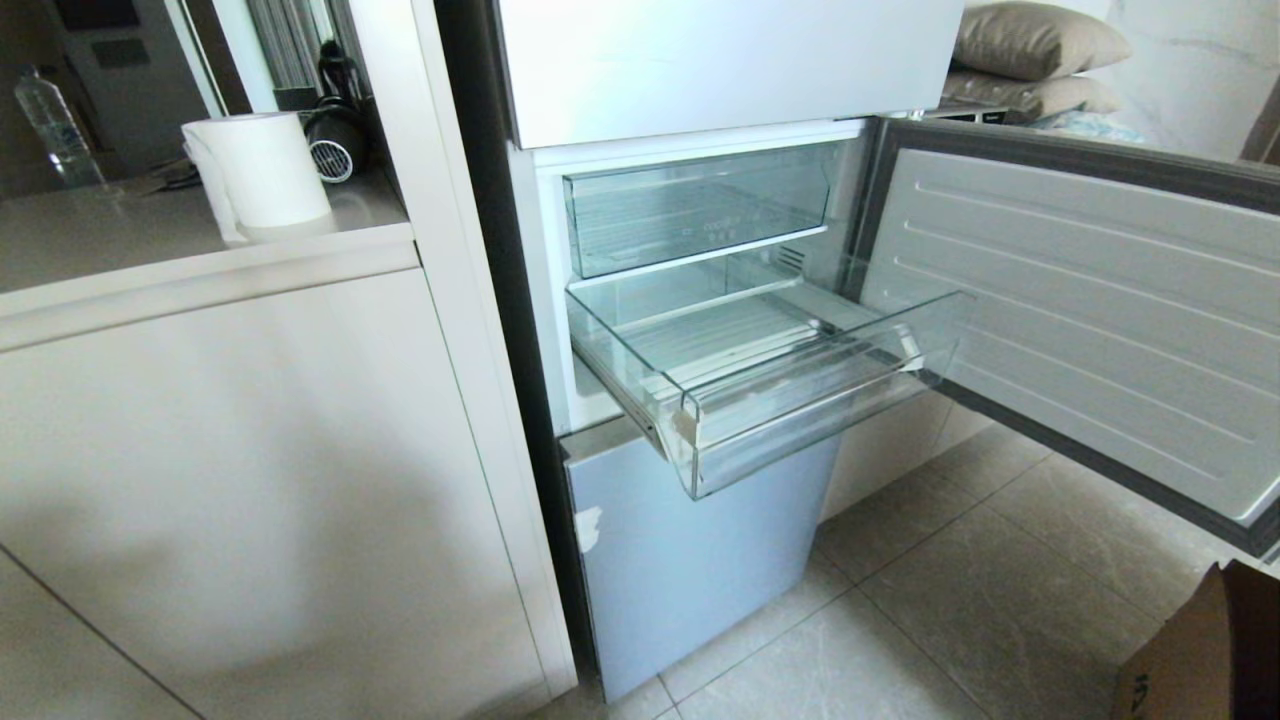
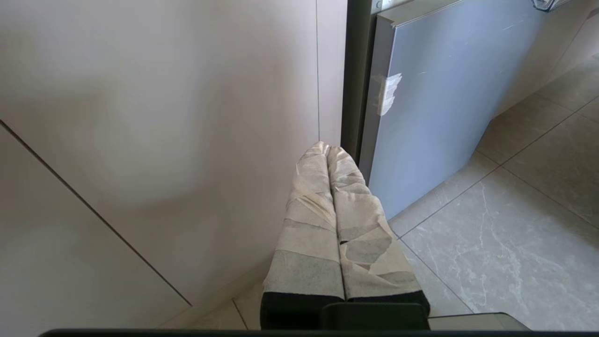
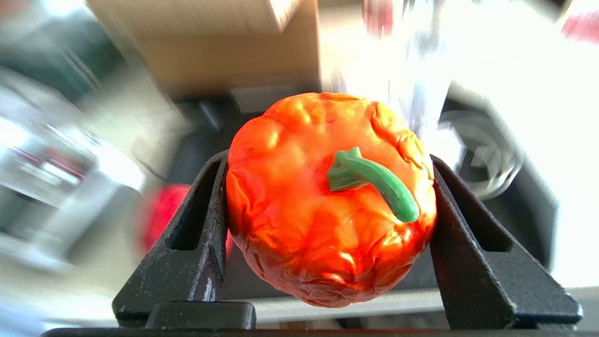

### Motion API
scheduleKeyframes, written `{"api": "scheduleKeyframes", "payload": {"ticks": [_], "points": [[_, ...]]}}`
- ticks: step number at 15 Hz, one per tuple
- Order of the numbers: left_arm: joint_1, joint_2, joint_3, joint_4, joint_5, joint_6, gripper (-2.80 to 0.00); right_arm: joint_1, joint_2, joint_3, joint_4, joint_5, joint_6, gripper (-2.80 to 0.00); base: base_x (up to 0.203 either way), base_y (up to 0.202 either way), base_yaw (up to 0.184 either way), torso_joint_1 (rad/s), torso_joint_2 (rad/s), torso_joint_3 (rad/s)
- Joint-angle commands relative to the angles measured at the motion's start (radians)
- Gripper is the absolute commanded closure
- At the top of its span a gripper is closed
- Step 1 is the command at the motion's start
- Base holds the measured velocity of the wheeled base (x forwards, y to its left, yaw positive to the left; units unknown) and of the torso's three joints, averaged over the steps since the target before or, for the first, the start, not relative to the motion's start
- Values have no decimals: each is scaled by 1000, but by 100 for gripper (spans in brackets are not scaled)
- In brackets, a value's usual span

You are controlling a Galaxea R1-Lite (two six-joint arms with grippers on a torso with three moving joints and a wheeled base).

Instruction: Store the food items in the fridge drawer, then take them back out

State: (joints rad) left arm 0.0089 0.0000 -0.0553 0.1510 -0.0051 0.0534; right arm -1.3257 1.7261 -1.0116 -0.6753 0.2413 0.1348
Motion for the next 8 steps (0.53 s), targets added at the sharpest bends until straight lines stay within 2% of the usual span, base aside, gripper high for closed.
{"api": "scheduleKeyframes", "payload": {"ticks": [1, 2, 4, 8], "points": [[0, 2, 0, 1, 1, 0, 0, 27, -305, 46, -9, 2, 55, 0, 0, 0, 0, 0, 0, 0], [0, 2, 0, 1, 1, 0, 0, 75, -386, 56, -10, 1, 92, 0, 0, 0, 0, 0, 0, 0], [0, 2, 0, 1, 0, 0, 0, 234, -502, 72, -12, -10, 137, 0, 0, 0, 0, 0, 0, 0], [0, 2, 0, 1, 1, 0, 0, 666, -608, 99, -6, -94, 138, 0, 0, 0, 0, 0, 0, 0]]}}
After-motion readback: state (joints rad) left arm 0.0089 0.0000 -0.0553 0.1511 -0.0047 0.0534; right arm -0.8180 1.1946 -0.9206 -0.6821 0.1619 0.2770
